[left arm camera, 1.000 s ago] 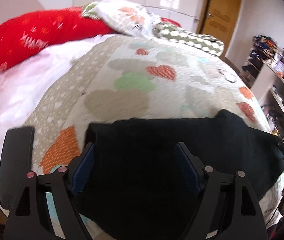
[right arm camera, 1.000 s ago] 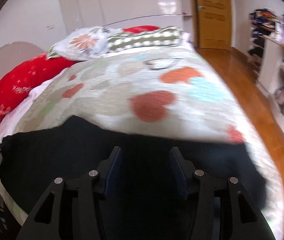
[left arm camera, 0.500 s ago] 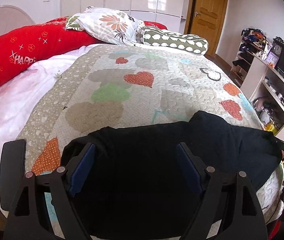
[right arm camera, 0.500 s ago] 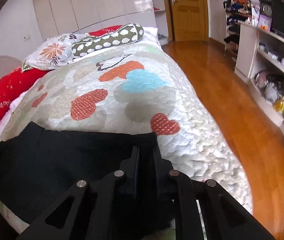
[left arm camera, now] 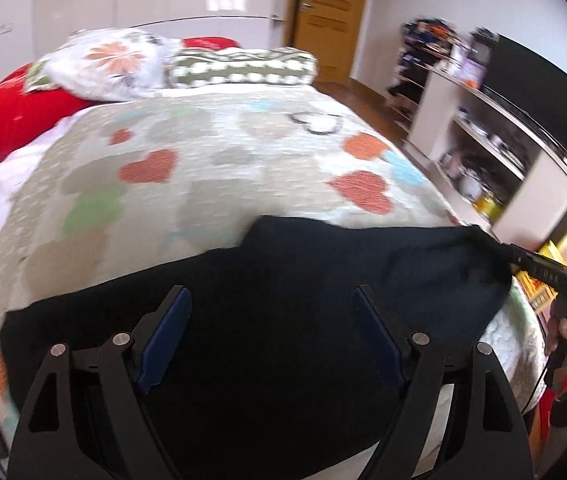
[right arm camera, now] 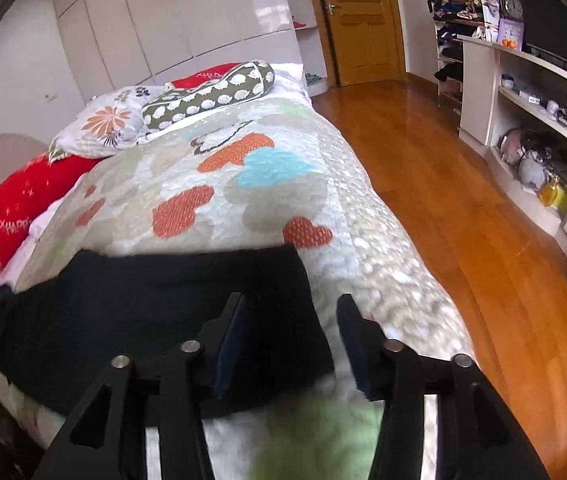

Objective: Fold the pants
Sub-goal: 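Lower the folded pants onto the quilt and open both grippers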

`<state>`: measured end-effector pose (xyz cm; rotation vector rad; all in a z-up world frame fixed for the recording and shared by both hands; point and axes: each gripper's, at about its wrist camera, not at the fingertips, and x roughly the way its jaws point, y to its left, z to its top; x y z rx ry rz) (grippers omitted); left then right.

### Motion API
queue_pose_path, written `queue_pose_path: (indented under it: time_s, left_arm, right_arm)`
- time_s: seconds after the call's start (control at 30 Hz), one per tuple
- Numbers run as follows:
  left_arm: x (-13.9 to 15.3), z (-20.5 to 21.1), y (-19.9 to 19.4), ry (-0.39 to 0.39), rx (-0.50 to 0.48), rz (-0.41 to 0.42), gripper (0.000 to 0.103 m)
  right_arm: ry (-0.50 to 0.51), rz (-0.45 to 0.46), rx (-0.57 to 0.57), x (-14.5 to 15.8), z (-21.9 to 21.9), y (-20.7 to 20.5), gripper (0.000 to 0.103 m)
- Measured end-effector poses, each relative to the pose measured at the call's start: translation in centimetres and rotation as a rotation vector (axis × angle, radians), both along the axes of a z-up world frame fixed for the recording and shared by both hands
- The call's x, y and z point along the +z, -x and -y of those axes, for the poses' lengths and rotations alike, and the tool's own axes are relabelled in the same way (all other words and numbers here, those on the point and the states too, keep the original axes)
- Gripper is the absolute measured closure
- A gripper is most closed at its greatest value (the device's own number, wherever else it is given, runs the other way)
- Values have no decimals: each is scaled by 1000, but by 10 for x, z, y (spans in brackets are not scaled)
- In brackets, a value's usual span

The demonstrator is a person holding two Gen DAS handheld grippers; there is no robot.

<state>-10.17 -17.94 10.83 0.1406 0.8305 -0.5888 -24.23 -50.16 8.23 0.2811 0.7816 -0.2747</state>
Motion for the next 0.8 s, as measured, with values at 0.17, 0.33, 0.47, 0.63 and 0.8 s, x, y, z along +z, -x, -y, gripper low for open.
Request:
queue_pose_path:
  time_s: [0.17,0.33,0.47,0.63,0.8]
  left_arm:
    - [-7,50,1,16,-104,-37,20]
    - [-11,91,3,22,-220,-55,20]
    - [-15,121,-2,42,-307,-115,20]
    - [-23,164,-11,24,-419,-177,18]
    - [-34,208,-15,-7,-546,-213,18]
  right_arm:
    - [-81,-3,-1,-7,1,28,47]
    - [-111,-10,19,-15,-2,32,46]
    - [-157,8,45,-21,-2,28,41]
    - [-180,25,66,-28,-5,23,35]
    - [-210,52,70,-32,-3,19,29]
